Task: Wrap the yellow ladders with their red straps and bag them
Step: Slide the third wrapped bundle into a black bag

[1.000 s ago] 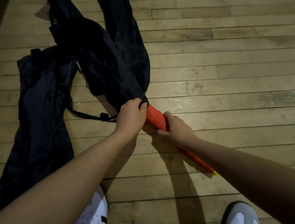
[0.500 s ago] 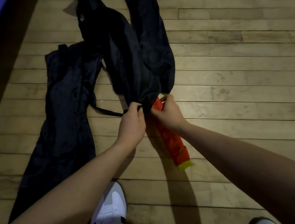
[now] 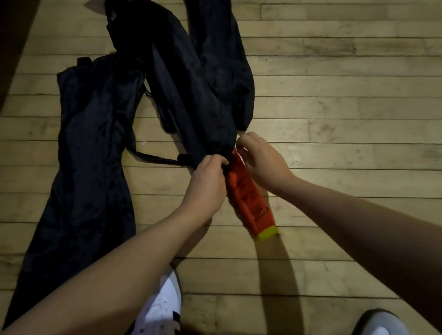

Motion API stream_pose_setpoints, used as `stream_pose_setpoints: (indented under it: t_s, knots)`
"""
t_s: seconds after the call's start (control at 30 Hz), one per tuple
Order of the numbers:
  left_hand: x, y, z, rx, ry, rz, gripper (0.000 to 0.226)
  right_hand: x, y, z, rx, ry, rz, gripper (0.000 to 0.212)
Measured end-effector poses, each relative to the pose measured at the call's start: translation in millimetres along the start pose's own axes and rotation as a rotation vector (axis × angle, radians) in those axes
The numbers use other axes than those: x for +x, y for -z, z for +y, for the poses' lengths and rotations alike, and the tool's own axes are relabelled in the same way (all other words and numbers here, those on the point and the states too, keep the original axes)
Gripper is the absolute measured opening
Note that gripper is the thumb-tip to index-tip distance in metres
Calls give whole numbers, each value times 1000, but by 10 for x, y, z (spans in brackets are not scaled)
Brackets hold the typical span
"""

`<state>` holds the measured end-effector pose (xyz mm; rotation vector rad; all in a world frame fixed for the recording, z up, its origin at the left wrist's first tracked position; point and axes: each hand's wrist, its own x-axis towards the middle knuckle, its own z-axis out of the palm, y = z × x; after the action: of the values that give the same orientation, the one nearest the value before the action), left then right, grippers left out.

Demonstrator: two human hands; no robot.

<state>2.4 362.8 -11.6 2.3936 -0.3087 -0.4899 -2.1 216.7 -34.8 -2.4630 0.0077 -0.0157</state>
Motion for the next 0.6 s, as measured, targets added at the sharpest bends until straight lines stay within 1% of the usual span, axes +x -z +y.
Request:
stream_pose_setpoints:
  t_s: [0.03,0.07,0.17,0.23,0.3,0.33,0.37,0.43,0.47,0.53,0.57,0.6]
  knots:
    - [17,16,21,-29,25,21,28,-63,1,-6,-4,-50,-19,12]
    - [32,20,60,-63,47,39,28,-150,12,0,-23,-106,-42,16]
    - [74,-3,145,-126,89,25,27,-409,29,28,-149,-218,-190,47]
    - [67,-57,178,-103,99,-7,36,-543,22,28,-276,-254,-301,64]
    - [44,-119,187,-85,102,-14,51,-634,-32,15,-392,-281,-383,73]
    - [36,-143,186,-86,100,-3,53,-670,-63,3,-410,-312,-402,74]
    - [38,-148,172,-84,102,19,49,-687,-92,-14,-397,-351,-403,72]
    - [70,-127,142,-47,100,82,31,-702,-116,-39,-278,-425,-359,64]
    - [92,-100,129,-26,99,108,25,-696,-119,-48,-144,-464,-321,58]
    - [117,-27,91,-26,68,142,31,-639,-112,-101,192,-522,-207,43]
    - [114,-9,96,-52,41,134,35,-609,-91,-118,304,-524,-151,39]
    - [105,18,92,-87,24,128,36,-556,-89,-135,358,-510,-110,36]
